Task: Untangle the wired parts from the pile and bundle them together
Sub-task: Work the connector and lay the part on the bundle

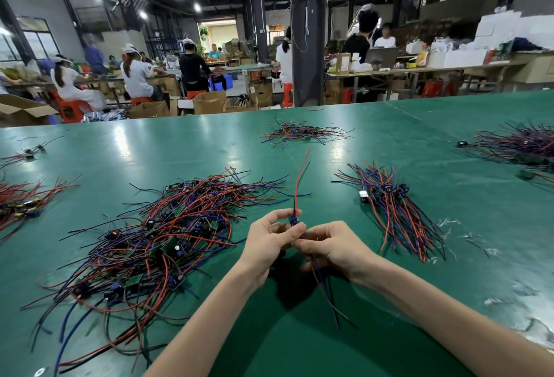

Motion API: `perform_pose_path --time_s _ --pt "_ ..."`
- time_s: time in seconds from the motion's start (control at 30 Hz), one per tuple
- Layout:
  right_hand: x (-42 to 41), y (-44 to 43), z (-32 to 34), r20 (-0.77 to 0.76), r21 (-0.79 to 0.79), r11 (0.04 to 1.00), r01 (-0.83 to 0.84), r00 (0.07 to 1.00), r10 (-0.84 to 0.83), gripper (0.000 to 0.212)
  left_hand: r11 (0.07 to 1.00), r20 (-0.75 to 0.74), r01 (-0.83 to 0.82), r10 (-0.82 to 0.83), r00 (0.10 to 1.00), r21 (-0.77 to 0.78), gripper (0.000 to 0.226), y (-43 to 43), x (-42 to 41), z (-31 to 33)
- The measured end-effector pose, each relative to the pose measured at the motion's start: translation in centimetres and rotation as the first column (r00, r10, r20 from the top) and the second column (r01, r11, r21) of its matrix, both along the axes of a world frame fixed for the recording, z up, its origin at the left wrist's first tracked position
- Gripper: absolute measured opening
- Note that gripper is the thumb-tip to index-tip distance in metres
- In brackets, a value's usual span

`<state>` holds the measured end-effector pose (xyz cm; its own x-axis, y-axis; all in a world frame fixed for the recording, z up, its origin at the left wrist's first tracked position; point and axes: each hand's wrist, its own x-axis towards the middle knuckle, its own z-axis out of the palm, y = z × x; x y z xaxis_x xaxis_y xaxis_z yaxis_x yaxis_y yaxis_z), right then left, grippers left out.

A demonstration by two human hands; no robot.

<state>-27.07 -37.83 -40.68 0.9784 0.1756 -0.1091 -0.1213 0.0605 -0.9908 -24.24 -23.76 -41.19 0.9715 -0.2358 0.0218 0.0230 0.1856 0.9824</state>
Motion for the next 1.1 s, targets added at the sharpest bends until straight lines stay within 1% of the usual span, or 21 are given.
perform_pose_path --time_s 0.13,0.17,0.27,0.43,0.5,0.53,0.6,0.63,0.87,0.97,1.1 --pt "-0.3 0.0 0.0 0.049 -0.018 1.0 0.011 0.999 -0.01 0.006 0.997 -0.059 0.074 -0.076 0.995 -0.035 0.033 0.2 -0.1 0.3" --pt "-0.3 0.1 0.0 0.064 -0.023 1.0 0.015 0.998 -0.013 0.004 0.995 -0.074 0.087 -0.09 0.993 -0.041 0.034 0.2 -0.1 0.4" --pt "-0.3 0.2 -0.1 0.088 -0.055 0.998 0.017 0.996 -0.012 0.006 0.997 -0.07 0.077 -0.078 0.994 -0.022 0.03 0.4 0.0 0.3" --pt "-0.3 0.0 0.0 0.026 -0.099 0.994 -0.049 0.998 0.052 0.01 0.998 0.027 -0.002 0.0 1.0 0.066 0.03 0.3 -0.1 0.2" --pt "-0.3 0.0 0.2 0.032 -0.115 0.991 -0.063 0.997 0.067 0.014 0.997 0.056 -0.019 0.014 0.998 0.075 0.029 0.2 -0.2 0.2" --pt "-0.3 0.0 0.2 0.043 -0.124 0.99 -0.062 0.997 0.068 0.012 0.997 0.07 -0.03 0.025 0.997 0.074 0.029 0.2 -0.1 0.2" --pt "-0.4 0.1 0.4 0.06 -0.137 0.989 -0.046 0.997 0.055 0.006 0.996 0.088 -0.055 0.049 0.995 0.069 0.029 0.1 -0.1 0.2" --pt "-0.4 0.2 0.4 0.065 -0.142 0.989 -0.034 0.997 0.044 0.006 0.996 0.093 -0.064 0.058 0.994 0.066 0.029 0.1 0.0 0.2" --pt "-0.5 0.4 0.4 0.049 -0.141 0.99 0.003 0.999 0.004 0.019 0.995 0.082 -0.098 0.095 0.992 0.035 0.03 0.2 0.2 0.4" --pt "-0.8 0.7 0.2 0.049 -0.147 0.989 -0.016 0.999 0.023 0.019 0.986 0.039 -0.16 0.162 0.986 -0.042 0.031 0.7 0.7 0.6" --pt "-1.0 1.2 0.5 0.071 -0.141 0.99 -0.012 0.997 0.022 0.019 0.981 0.03 -0.184 0.186 0.982 -0.061 0.031 1.3 1.0 0.8"
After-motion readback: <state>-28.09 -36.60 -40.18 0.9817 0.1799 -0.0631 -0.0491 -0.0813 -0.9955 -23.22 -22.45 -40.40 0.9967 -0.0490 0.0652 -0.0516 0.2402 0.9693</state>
